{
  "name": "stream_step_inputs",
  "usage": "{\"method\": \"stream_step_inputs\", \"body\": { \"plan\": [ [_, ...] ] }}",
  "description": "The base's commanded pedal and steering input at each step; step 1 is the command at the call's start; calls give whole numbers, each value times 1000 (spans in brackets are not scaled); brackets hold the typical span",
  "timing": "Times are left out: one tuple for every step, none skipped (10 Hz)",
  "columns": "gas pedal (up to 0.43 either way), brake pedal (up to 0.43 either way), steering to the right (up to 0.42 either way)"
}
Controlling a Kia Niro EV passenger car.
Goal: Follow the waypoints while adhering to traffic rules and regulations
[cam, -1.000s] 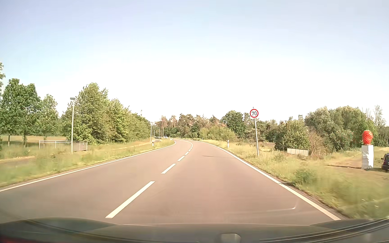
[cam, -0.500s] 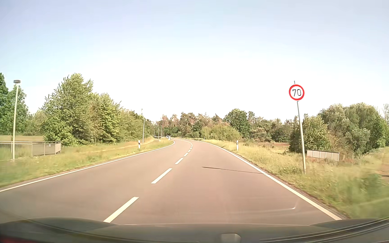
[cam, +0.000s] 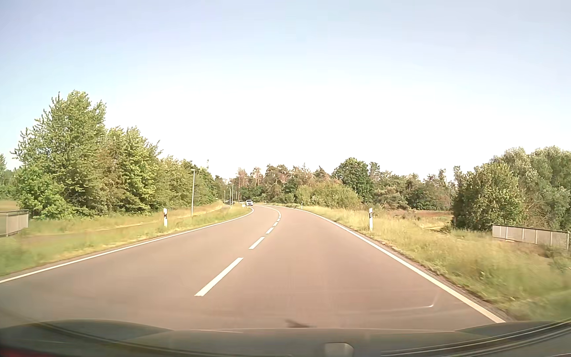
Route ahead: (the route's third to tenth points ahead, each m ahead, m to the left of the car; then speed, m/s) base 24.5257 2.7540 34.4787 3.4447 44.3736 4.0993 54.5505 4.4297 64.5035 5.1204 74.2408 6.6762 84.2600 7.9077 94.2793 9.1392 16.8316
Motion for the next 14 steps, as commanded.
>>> {"method": "stream_step_inputs", "body": {
  "plan": [
    [59,24,-2],
    [67,24,-2],
    [67,24,-2],
    [67,24,-2],
    [67,24,-3],
    [67,24,-3],
    [67,24,-3],
    [67,24,-3],
    [67,24,-3],
    [67,24,-4],
    [67,24,-5],
    [79,24,-6],
    [79,24,-7],
    [79,24,-8]
  ]
}}
